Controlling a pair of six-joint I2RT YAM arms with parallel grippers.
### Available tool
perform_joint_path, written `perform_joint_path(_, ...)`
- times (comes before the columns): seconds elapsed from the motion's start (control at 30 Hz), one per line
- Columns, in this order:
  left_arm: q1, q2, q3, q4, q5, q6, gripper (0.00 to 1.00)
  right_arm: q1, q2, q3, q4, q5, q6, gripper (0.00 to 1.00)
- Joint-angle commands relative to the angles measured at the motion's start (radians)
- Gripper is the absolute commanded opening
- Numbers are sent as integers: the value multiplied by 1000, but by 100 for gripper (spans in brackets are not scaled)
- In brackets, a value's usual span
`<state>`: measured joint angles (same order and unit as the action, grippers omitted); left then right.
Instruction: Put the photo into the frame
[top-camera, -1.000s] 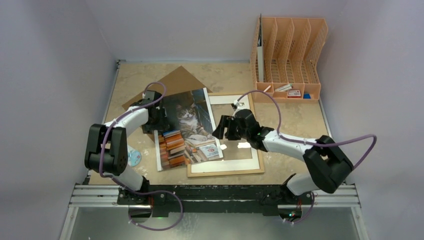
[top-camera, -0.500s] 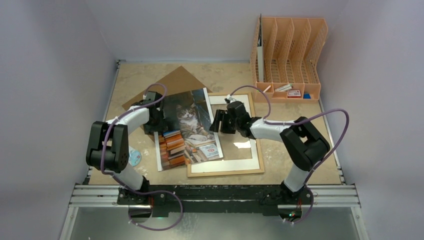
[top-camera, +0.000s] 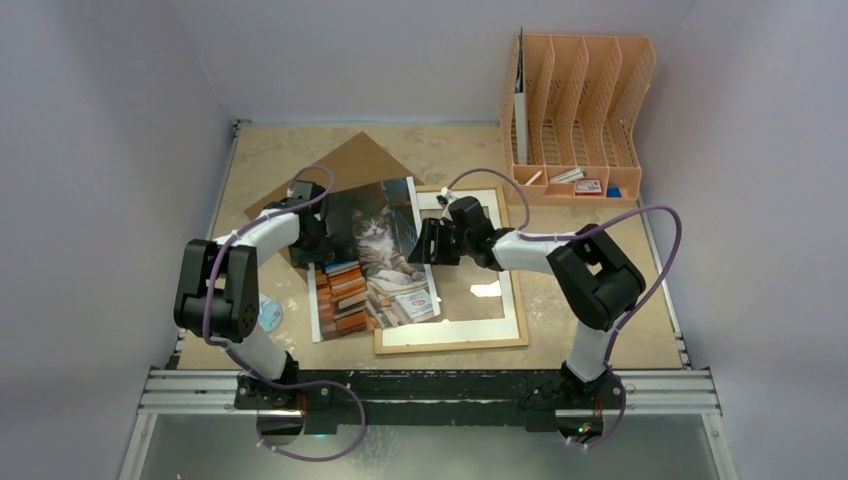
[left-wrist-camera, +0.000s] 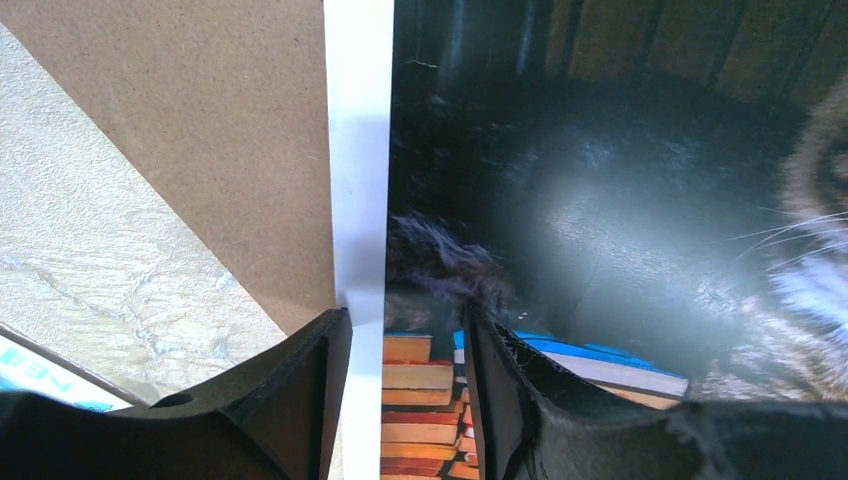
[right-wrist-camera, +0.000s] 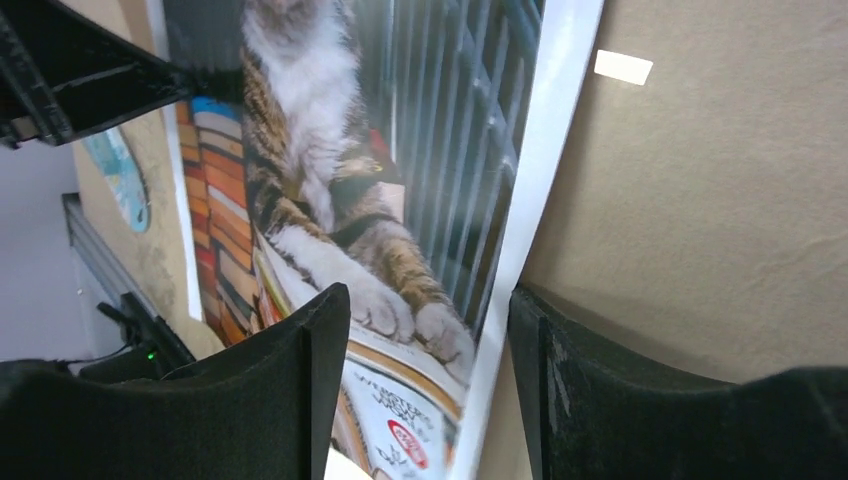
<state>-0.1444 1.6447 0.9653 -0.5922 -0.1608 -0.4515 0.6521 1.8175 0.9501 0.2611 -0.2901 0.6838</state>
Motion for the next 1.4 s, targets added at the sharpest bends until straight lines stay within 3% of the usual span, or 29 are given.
perform_joint_path(0.0,2,10,34,-9,1,8,47,-2,-37,-2,135,-155,24,60)
perform_joint_path(0.17,2,-22,35,-12,-38,-2,47,-18,-119,-125,378,-280,173,60)
perform_joint_path(0.47,2,-23,20,-1,-17,-10,45,-18,-14,-95,460,-362,200,55)
perform_joint_path(0.73,1,-17,-5,6,3,-24,45,-19,37,-60,384,-311,183,47)
perform_joint_path(0.87,2,-29,-4,0,3,-30,45,-19,26,-59,376,-287,181,30)
perform_joint_path(1.03,2,-75,20,-15,-7,-42,46,-18,11,-54,350,-264,155,0)
perform_joint_path(1.2,2,-170,84,-61,-37,-44,49,-18,-48,-24,236,-244,101,0)
perform_joint_path(1.37,1,-250,167,-108,-66,-25,63,-20,-170,43,-2,-232,44,0)
